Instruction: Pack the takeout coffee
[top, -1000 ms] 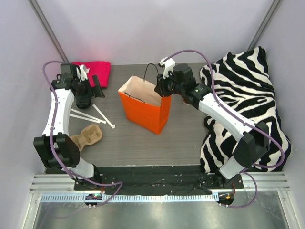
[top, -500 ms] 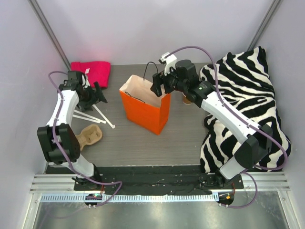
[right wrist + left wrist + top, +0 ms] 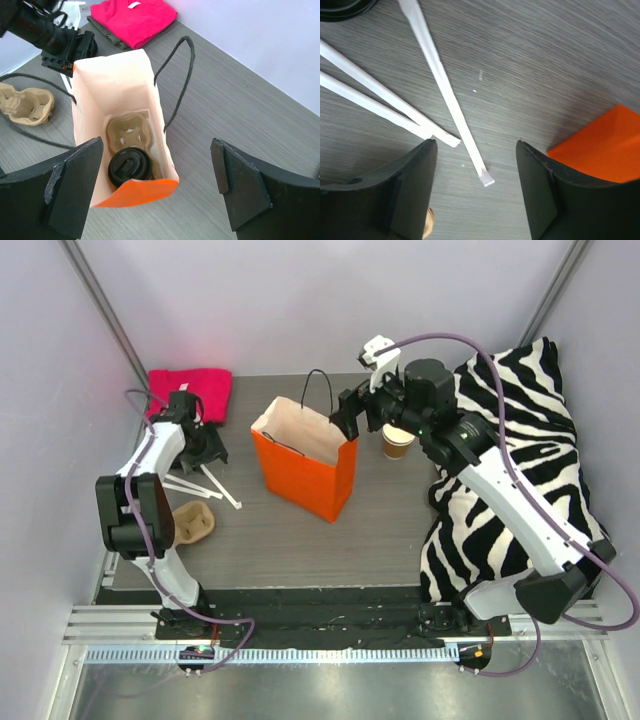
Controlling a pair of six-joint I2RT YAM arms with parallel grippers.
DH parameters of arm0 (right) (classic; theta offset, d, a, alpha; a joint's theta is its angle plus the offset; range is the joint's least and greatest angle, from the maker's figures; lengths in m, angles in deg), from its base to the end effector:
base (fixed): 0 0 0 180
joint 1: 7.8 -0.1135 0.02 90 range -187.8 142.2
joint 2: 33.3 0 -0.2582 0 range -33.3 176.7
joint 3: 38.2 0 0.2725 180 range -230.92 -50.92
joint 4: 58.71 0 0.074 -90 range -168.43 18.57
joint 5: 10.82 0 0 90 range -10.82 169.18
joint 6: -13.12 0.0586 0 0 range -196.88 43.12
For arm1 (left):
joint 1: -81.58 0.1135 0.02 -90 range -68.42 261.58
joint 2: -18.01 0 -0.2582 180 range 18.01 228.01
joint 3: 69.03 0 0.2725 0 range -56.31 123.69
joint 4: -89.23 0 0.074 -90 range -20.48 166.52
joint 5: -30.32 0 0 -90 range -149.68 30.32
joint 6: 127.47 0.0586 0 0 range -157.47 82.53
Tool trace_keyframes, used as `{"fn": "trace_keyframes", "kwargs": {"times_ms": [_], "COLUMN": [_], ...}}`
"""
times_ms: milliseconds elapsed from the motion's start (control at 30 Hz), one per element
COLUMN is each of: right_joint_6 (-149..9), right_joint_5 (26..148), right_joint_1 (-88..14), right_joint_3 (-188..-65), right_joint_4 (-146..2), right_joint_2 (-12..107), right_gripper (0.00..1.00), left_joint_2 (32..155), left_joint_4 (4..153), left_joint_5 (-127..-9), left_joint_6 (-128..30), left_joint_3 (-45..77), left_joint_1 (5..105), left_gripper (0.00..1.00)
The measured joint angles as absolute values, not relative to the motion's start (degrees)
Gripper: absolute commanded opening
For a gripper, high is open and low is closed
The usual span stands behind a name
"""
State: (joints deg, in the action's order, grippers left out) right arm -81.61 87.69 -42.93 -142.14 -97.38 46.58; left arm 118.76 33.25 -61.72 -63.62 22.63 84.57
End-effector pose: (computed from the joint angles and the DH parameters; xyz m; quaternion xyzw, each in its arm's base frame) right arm 0.2822 0.2092 0.4455 -0.3116 0.7264 0.2165 0.5730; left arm 0.3927 0.0184 0.2039 -0.2419 0.9458 -0.0603 0.2079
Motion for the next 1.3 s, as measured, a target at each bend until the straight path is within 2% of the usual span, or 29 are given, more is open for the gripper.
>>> {"fn": "trace_keyframes", "kwargs": {"times_ms": [33,267,300,500,833,1067,1167,1300], "right_joint_6": [-81.85,-83.45,-83.49,-83.64,-83.66,-83.69,-83.66,-83.64], "right_joint_5": [87.27,85.33,85.2,84.8,85.33,85.31,85.31,85.42], "right_joint_1": [-42.93,-41.42,-40.79,-37.58,-35.41,-35.06,-35.04,-35.04], "right_joint_3": [-141.59,-137.28,-137.04,-136.1,-135.32,-135.32,-135.34,-135.58], "right_joint_4": [-97.56,-99.74,-100.09,-100.81,-102.52,-103.26,-103.28,-103.7], "right_joint_2": [45.6,39.96,39.67,39.56,39.37,39.37,39.37,39.37], "right_gripper": [0.98,1.0,1.0,1.0,1.0,1.0,1.0,1.0], "left_joint_2": [119.57,123.92,124.55,128.05,132.5,132.94,132.94,132.75], "left_joint_4": [33.45,33.6,33.71,34.89,36.83,37.42,37.58,37.73], "left_joint_5": [-60.72,-55.12,-54.68,-53.66,-53.68,-54.4,-55.82,-58.4], "left_joint_6": [-64.06,-66.11,-66.42,-67.64,-68.84,-70.02,-70.13,-70.18], "left_joint_3": [22.63,22.65,22.67,23.29,25.3,25.65,25.65,25.67], "left_joint_1": [84.41,84.28,84.28,84.28,84.37,85.09,85.22,85.35], "left_gripper": [0.62,0.56,0.52,0.43,0.37,0.05,0.0,0.0]}}
